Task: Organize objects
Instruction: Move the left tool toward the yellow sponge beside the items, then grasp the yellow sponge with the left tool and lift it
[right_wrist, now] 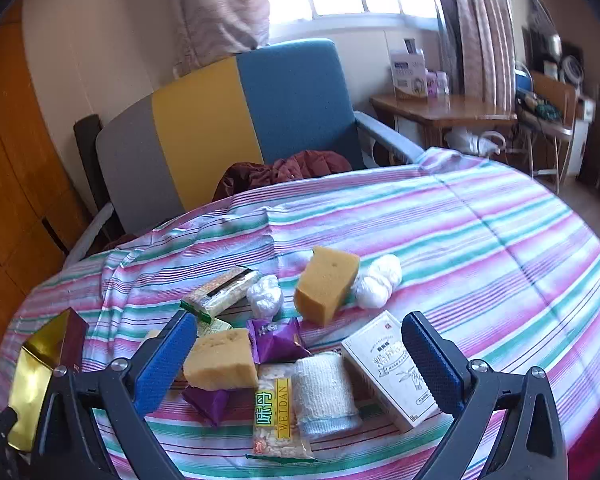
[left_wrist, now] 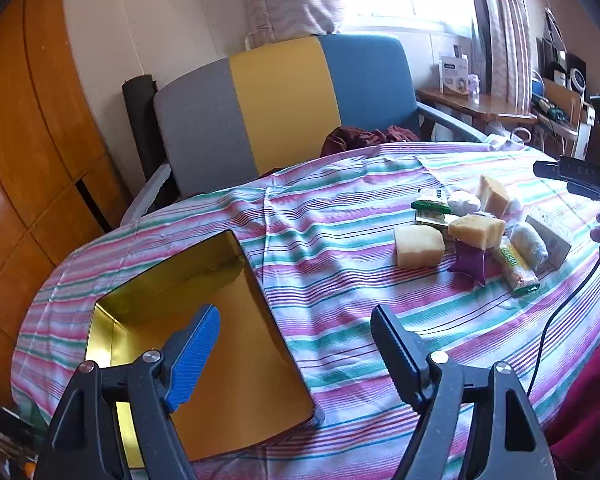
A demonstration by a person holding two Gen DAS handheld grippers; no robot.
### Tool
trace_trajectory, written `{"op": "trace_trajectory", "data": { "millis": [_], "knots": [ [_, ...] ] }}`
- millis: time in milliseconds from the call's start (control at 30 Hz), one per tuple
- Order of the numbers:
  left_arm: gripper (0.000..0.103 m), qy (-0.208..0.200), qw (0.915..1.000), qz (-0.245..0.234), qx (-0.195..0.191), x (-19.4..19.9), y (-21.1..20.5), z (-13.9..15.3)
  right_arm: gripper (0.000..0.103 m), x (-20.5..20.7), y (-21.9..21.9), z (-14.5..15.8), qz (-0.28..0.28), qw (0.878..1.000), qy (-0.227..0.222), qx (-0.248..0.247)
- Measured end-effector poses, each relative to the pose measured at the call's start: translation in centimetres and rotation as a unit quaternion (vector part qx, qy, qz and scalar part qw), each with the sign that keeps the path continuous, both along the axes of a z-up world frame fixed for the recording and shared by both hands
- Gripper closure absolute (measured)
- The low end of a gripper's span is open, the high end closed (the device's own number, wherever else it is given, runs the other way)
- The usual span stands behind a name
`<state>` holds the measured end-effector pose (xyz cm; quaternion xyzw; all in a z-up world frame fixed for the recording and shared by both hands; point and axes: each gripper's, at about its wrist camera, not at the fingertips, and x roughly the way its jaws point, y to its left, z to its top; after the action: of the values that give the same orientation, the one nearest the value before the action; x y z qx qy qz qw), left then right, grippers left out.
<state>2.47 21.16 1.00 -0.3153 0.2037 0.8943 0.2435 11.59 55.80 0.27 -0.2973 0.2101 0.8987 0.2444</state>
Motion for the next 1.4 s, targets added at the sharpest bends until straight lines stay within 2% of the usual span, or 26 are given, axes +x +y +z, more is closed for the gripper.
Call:
{"op": "trace_trajectory", "data": {
  "millis": [67, 200, 333, 533, 700, 800, 967, 1100, 1167, 1233, 1333, 1400],
  "knots": [
    [0.024, -0.004, 0.9999, -0.007, -0.007, -0.1, 0.8, -0.3, 0.0, 0.2, 0.9, -0.9, -0.007, 1.0, -0.001, -0.024],
    [0.025, -0.04, 0.9989, -0.026, -0.006, -0.8, 2.5, -1.5, 0.0, 0.4, 2.0, -1.4, -0.008, 0.998, 0.011, -0.062],
    [0.03, -0.098, 0.9939, -0.049, 0.012, -2.3, 4.6, -3.0, 0.0, 0.8, 2.6, -1.6, -0.016, 0.997, 0.016, -0.08],
    [0.031, -0.139, 0.9848, -0.098, 0.034, -3.3, 8.5, -4.1, 0.0, 1.4, 3.1, -1.4, -0.026, 0.995, 0.033, -0.089],
    [0.031, -0.136, 0.9842, -0.112, 0.018, -4.7, 12.2, -5.4, 0.0, 1.6, 3.6, -1.4, -0.024, 0.993, 0.043, -0.108],
    [0.033, -0.189, 0.9762, -0.102, 0.026, -6.9, 13.9, -6.6, 0.0, 1.5, 3.9, -1.6, -0.022, 0.991, 0.043, -0.122],
    [0.033, -0.199, 0.9747, -0.1, 0.018, -8.6, 16.8, -7.7, 0.0, 1.3, 4.0, -1.6, -0.015, 0.991, 0.045, -0.126],
    [0.033, -0.193, 0.9748, -0.111, -0.017, -9.2, 19.3, -9.2, 0.0, 1.1, 4.0, -1.8, -0.012, 0.991, 0.041, -0.13],
    [0.033, -0.203, 0.9716, -0.117, -0.034, -9.4, 20.3, -10.5, 0.0, 1.1, 4.0, -1.9, -0.011, 0.99, 0.04, -0.132],
    [0.041, -0.203, 0.9712, -0.116, -0.045, -9.5, 20.6, -11.6, 0.0, 0.9, 4.0, -2.0, -0.009, 0.991, 0.033, -0.127],
    [0.043, -0.218, 0.9704, -0.104, -0.012, -9.8, 19.2, -11.4, 0.0, 0.8, 4.1, -2.1, -0.014, 0.993, 0.022, -0.118],
    [0.044, -0.21, 0.9733, -0.093, 0.001, -9.4, 17.9, -10.8, 0.001, 0.9, 4.3, -2.1, -0.019, 0.993, 0.02, -0.118]
  ]
}}
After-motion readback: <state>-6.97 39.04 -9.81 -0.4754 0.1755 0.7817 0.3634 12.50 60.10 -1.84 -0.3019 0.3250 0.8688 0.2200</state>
